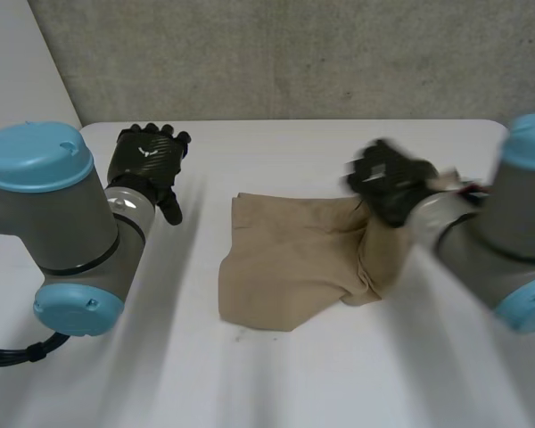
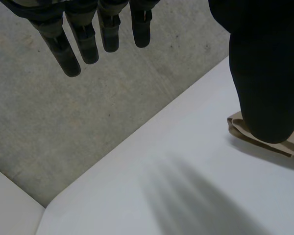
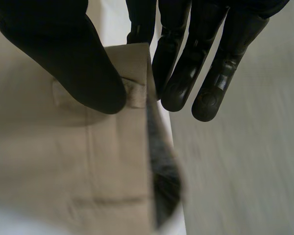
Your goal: Fold the shorts.
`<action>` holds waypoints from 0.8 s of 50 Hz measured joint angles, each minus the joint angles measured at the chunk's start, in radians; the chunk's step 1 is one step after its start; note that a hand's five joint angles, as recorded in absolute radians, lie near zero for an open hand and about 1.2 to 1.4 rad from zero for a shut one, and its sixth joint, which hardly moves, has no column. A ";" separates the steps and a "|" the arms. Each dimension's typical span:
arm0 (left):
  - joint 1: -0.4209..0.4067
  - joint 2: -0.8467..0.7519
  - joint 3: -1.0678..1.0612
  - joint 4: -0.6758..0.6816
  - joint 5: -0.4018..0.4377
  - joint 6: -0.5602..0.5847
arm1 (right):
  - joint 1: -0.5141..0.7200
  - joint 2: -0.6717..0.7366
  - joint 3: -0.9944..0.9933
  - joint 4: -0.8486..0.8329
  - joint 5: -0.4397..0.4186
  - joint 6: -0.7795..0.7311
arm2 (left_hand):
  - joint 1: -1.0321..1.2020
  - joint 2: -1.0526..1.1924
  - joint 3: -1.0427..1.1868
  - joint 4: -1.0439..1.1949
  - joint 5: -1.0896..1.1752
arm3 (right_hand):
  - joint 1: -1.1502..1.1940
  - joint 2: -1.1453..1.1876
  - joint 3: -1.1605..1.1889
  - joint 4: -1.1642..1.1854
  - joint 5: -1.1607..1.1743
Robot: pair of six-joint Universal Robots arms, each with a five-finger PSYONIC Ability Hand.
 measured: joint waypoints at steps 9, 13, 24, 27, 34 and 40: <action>-0.007 0.021 0.015 0.004 -0.007 -0.009 | 0.253 0.168 -0.079 -0.003 -0.214 -0.113 | 0.000 0.000 0.000 0.000 0.000 | -0.099 -0.130 -0.121 -0.135 -0.100; -0.014 0.026 0.032 0.006 -0.009 -0.030 | 0.271 0.199 -0.105 -0.001 -0.244 -0.063 | 0.000 0.000 0.000 0.000 0.000 | -0.607 -0.698 -0.695 -0.704 -0.648; -0.049 0.029 0.099 0.006 -0.003 -0.101 | 0.125 0.062 -0.142 -0.021 -0.235 0.707 | 0.000 0.000 0.000 0.000 0.000 | -0.759 -0.946 -0.961 -0.952 -0.912; -0.075 0.024 0.118 0.006 0.000 -0.107 | 0.078 0.026 -0.144 -0.019 -0.219 0.872 | 0.000 0.000 0.000 0.000 0.000 | -0.759 -0.946 -0.961 -0.952 -0.912; -0.186 -0.055 0.187 0.003 0.013 -0.116 | -0.027 0.032 -0.169 0.065 -0.116 1.003 | 0.000 0.000 0.000 0.000 0.000 | -0.759 -0.946 -0.961 -0.952 -0.912; -0.263 -0.159 0.270 -0.029 0.022 -0.146 | -0.051 0.112 -0.232 0.151 -0.034 0.934 | 0.000 0.000 0.000 0.000 0.000 | -0.759 -0.946 -0.961 -0.952 -0.912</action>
